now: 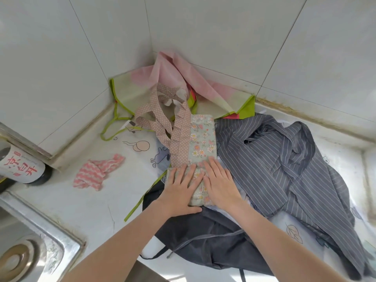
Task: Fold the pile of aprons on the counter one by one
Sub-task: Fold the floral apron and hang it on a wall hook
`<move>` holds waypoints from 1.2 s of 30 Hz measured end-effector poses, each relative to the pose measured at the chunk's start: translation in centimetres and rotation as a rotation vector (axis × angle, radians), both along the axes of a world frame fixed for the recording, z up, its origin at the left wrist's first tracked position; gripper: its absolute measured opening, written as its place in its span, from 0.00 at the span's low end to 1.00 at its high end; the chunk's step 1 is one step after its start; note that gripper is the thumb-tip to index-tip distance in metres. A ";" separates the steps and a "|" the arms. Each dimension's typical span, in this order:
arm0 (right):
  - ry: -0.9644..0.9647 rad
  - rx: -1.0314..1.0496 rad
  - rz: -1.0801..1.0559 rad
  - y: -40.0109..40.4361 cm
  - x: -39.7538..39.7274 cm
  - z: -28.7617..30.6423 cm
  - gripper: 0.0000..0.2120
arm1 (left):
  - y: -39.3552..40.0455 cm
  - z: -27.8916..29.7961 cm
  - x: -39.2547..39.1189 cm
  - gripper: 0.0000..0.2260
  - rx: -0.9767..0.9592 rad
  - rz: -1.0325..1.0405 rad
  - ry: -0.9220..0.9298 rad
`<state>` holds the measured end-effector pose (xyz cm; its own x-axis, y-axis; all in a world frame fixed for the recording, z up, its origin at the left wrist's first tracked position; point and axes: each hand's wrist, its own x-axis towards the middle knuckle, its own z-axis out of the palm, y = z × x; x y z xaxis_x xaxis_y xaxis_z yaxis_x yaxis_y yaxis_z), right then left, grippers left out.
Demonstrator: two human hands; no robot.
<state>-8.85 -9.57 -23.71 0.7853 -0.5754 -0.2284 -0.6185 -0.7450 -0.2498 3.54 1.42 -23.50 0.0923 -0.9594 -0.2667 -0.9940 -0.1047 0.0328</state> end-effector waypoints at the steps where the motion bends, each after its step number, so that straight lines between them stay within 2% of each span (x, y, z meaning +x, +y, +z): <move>1: 0.009 -0.028 0.006 0.0 0.1 0.1 0.37 | 0.0 0.0 0.0 0.42 0.034 -0.013 -0.009; 4: -0.020 -0.182 0.090 0.5 -0.1 1.4 0.28 | -0.1 1.0 0.4 0.42 0.088 -0.040 -0.008; 6: -0.020 -0.192 0.235 1.1 -0.8 1.8 0.27 | -0.1 1.6 0.8 0.42 0.117 -0.071 -0.009; 8: 0.023 -0.205 0.312 1.8 -1.7 2.0 0.30 | -0.4 1.9 1.1 0.42 0.148 -0.085 -0.006; 11: 0.231 -0.141 0.316 1.8 -1.7 1.8 0.41 | -1.0 2.7 1.1 0.42 0.182 -0.059 0.060; 12: 0.248 -0.124 0.291 1.8 -1.5 1.7 0.43 | -1.3 3.0 1.3 0.42 0.201 -0.047 0.098; 15: 0.143 -0.105 0.298 1.0 -0.1 4.3 0.45 | -2.0 4.5 2.5 0.42 0.250 -0.017 0.235; 19: 0.112 0.158 0.291 -1.1 1.0 9.3 0.24 | -1.6 7.9 3.9 0.29 0.145 0.156 0.579; 21: 0.060 0.240 0.308 -1.8 0.9 10.4 0.18 | -0.8 8.9 4.3 0.24 0.128 0.199 0.668; 23: 0.115 0.418 0.287 -1.8 0.7 10.5 0.10 | 0.4 8.9 4.3 0.20 0.171 0.219 0.750; 25: 0.201 0.564 0.250 -1.5 0.6 9.9 0.09 | 1.3 8.0 4.0 0.19 0.275 0.288 0.850; 27: 0.261 0.580 0.221 -1.2 0.8 8.5 0.07 | 1.5 6.8 3.7 0.19 0.274 0.356 0.831; 29: 0.269 0.500 0.193 -1.2 1.1 7.4 0.27 | 1.1 5.7 3.8 0.15 0.135 0.406 0.730; 30: 0.262 0.462 0.192 -1.1 1.3 7.2 0.31 | 1.1 5.4 3.9 0.14 0.050 0.432 0.683; 33: 0.230 0.387 0.237 -0.8 1.4 7.0 0.30 | 1.8 5.1 4.6 0.14 -0.205 0.632 0.517; 35: 0.209 0.373 0.241 -0.5 1.5 6.9 0.29 | 2.8 4.7 5.9 0.13 -0.237 0.776 0.370; 36: 0.200 0.385 0.232 -0.5 1.8 6.9 0.28 | 3.2 4.5 6.7 0.12 -0.208 0.830 0.364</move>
<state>-7.05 -10.03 -16.77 0.8019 -0.2351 -0.5493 -0.5112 -0.7457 -0.4272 10.28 4.63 -18.96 0.7148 -0.6553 -0.2444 -0.5282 -0.7348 0.4256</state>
